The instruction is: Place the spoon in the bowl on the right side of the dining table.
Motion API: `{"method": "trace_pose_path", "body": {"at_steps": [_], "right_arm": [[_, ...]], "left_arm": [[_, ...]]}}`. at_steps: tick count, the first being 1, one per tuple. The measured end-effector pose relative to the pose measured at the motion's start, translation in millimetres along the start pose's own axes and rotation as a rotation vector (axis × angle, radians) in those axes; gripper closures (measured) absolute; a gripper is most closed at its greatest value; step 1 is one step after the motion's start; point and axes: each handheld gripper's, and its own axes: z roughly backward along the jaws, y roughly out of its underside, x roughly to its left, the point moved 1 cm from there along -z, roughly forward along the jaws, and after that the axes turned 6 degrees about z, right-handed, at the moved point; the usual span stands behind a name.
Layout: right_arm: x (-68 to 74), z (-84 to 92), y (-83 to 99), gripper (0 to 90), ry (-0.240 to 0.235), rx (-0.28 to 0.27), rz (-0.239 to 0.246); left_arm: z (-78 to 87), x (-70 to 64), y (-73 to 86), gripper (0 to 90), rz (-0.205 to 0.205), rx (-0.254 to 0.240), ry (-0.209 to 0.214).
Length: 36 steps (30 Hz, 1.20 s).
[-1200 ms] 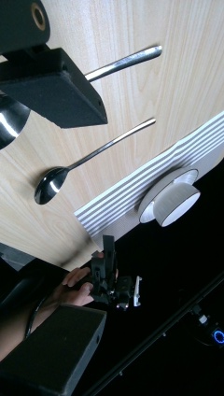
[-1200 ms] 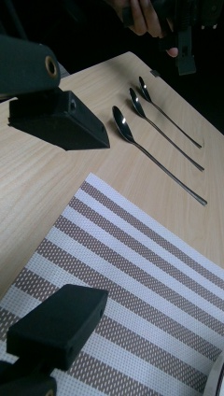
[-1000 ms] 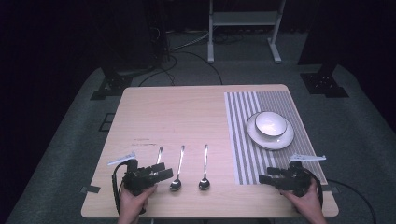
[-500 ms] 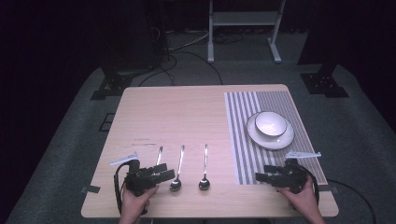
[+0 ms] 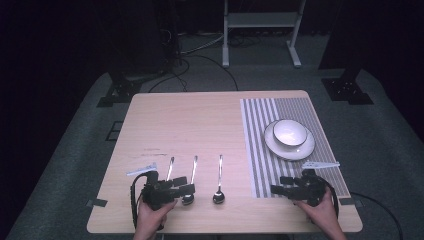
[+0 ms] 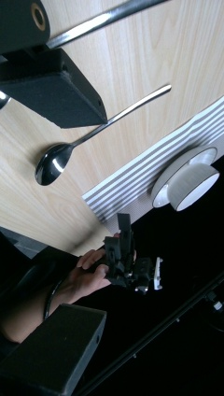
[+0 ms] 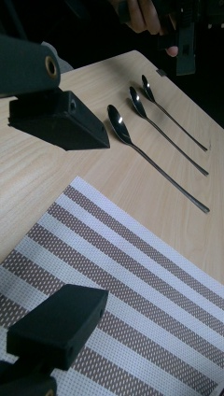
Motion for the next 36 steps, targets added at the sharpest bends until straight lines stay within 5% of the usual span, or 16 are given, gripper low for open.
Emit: {"method": "trace_pose_path", "body": {"at_steps": [36], "right_arm": [[5.8, -6.2, -6.6, 21.4, -0.006, 0.021, 0.021]], "left_arm": [[-62.2, -2.9, 24.6, 5.3, 0.040, 0.162, 0.061]]}}
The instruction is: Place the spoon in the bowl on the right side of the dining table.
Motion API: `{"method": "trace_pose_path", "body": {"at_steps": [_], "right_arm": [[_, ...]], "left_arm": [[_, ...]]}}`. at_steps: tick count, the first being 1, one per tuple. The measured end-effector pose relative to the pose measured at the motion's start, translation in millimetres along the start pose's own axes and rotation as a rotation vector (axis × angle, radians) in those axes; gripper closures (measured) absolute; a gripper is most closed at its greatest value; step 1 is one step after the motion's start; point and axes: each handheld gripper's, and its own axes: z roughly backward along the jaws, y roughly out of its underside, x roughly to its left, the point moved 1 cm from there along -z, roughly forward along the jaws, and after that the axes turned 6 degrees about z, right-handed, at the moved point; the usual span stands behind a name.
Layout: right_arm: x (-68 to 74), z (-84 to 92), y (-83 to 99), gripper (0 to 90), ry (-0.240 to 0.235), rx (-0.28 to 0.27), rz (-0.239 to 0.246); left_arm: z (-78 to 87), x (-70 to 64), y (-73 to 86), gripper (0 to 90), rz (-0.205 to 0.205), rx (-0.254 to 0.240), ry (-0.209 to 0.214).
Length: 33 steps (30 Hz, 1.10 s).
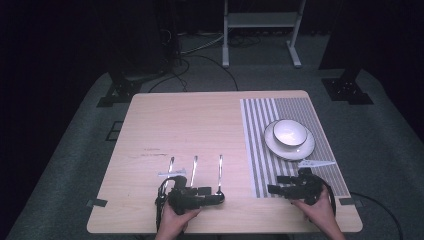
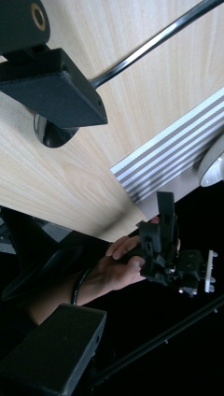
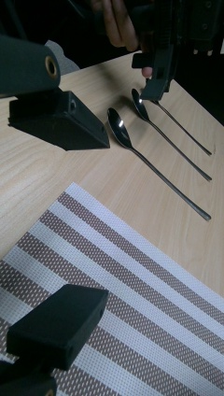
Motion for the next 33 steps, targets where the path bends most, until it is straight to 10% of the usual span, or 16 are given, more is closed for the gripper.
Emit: {"method": "trace_pose_path", "body": {"at_steps": [23, 33], "right_arm": [[4.2, -9.1, -8.9, 21.5, -0.009, 0.025, 0.024], [11.3, -16.6, -17.2, 21.6, -0.023, 0.037, 0.052]], "left_arm": [[-20.3, 4.7, 9.9, 5.3, 0.020, 0.079, -0.010], [-28.9, 7.6, 16.0, 5.5, 0.021, 0.129, -0.106]]}}
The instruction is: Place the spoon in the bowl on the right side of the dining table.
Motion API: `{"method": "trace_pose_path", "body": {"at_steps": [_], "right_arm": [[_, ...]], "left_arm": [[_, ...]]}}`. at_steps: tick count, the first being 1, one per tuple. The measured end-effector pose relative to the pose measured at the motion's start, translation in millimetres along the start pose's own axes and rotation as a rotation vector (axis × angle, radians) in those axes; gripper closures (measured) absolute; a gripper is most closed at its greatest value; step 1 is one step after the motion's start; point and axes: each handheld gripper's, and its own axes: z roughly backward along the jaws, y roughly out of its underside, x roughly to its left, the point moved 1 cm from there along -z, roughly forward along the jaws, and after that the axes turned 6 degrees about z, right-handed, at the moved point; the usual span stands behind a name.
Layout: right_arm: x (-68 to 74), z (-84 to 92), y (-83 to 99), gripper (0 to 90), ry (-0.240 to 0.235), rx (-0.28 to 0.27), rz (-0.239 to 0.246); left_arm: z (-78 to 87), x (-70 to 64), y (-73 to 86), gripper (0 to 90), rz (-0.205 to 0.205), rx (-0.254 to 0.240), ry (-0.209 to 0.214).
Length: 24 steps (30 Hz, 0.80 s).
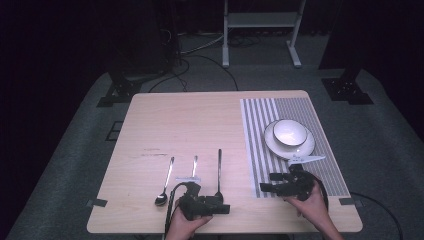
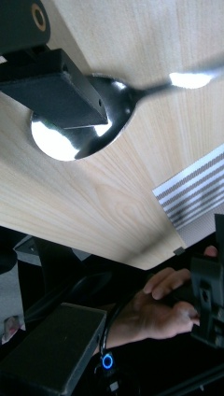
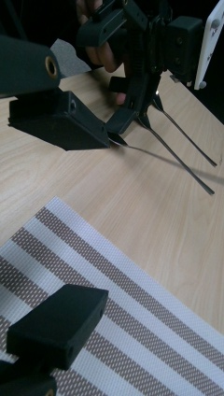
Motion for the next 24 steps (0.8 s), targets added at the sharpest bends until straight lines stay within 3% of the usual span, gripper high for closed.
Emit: {"method": "trace_pose_path", "body": {"at_steps": [24], "right_arm": [[9.8, -23.5, -21.8, 22.8, -0.038, 0.039, 0.040]], "left_arm": [[1.1, 0.6, 1.4, 5.8, 0.002, -0.008, 0.011]]}}
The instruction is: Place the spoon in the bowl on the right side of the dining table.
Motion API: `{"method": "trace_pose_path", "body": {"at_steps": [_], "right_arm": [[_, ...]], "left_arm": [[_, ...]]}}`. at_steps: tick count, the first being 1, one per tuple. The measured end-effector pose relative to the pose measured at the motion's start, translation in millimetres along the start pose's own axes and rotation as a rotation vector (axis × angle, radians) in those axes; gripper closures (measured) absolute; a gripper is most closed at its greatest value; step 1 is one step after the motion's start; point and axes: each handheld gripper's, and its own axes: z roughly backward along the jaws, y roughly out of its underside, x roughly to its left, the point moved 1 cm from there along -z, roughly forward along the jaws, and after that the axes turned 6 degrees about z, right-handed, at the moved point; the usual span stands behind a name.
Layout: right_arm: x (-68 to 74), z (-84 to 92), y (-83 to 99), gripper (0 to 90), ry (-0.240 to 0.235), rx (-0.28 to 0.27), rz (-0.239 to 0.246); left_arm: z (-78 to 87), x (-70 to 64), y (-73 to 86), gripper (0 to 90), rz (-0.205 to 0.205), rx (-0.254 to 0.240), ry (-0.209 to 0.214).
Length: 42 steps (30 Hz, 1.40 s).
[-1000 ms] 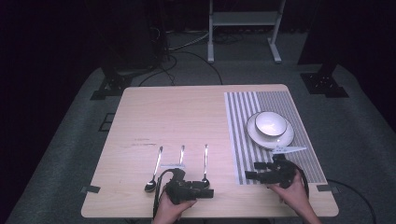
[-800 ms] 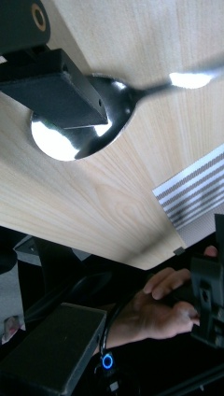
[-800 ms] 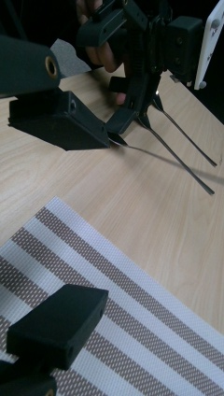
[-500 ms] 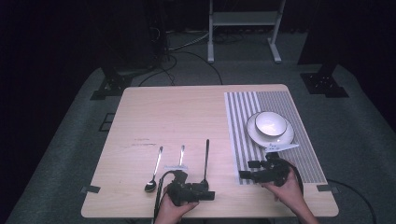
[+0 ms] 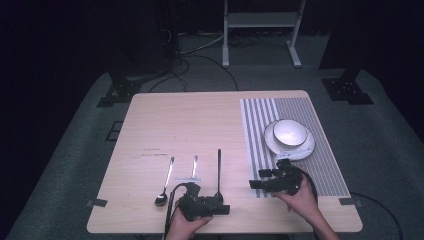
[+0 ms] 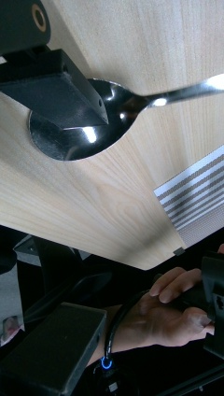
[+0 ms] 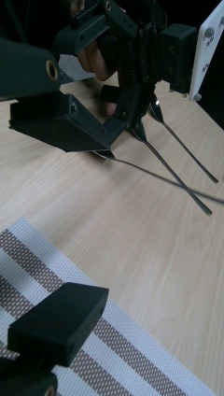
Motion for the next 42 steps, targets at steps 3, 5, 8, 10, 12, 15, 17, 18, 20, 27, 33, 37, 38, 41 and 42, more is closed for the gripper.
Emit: {"method": "trace_pose_path", "body": {"at_steps": [3, 5, 8, 10, 12, 15, 17, 18, 20, 27, 33, 37, 38, 41, 42], "right_arm": [[-0.3, -3.8, -2.9, 22.9, 0.004, 0.003, 0.006], [0.9, -6.9, -5.5, 22.9, 0.001, 0.003, 0.011], [2.5, -11.1, -8.9, 22.9, -0.005, 0.006, 0.018], [2.9, -15.6, -12.4, 22.9, -0.008, 0.012, 0.022], [2.8, -16.9, -13.6, 22.9, -0.010, 0.012, 0.023], [2.9, -22.7, -18.0, 22.9, -0.017, 0.012, 0.023], [3.8, -26.8, -20.9, 22.9, -0.023, 0.013, 0.025], [4.1, -28.7, -22.1, 22.9, -0.025, 0.014, 0.024], [4.3, -32.8, -24.3, 23.0, -0.030, 0.016, 0.026], [2.2, -43.3, -29.0, 24.2, -0.037, 0.026, 0.019], [-4.0, -55.5, -35.3, 26.0, -0.043, 0.037, -0.003], [-7.1, -61.2, -38.7, 28.3, -0.041, 0.043, -0.010], [-7.1, -61.2, -38.7, 28.3, -0.041, 0.043, -0.010], [-8.8, -63.5, -39.9, 34.9, -0.039, 0.045, -0.016], [-9.5, -64.3, -39.9, 40.4, -0.042, 0.048, -0.022]], "left_arm": [[-0.1, 0.5, 0.3, 6.0, 0.003, 0.001, 0.001], [0.1, 0.5, 0.2, 6.0, 0.004, 0.001, 0.002], [0.4, 0.1, 0.0, 6.0, 0.005, 0.002, 0.001], [0.3, 0.6, 0.2, 6.0, 0.005, 0.001, 0.001], [0.4, 0.5, 0.1, 6.0, 0.006, 0.001, 0.001], [0.7, 0.6, -0.1, 6.0, 0.004, 0.002, -0.003], [0.9, 0.9, -0.1, 6.0, 0.007, 0.001, 0.000], [0.9, 0.7, -0.2, 6.0, 0.006, 0.001, 0.000], [1.0, 0.5, -0.3, 5.9, 0.005, 0.002, -0.002], [1.2, 0.6, -0.2, 6.0, 0.006, 0.002, -0.002], [1.6, 1.1, -0.3, 6.0, 0.008, 0.003, 0.001], [1.8, 1.2, -0.4, 6.0, 0.009, 0.002, 0.001], [1.8, 1.2, -0.4, 6.0, 0.009, 0.002, 0.001], [1.9, 1.3, -0.4, 6.0, 0.010, 0.002, 0.000], [2.0, 1.3, -0.4, 6.0, 0.009, 0.001, -0.002]]}}
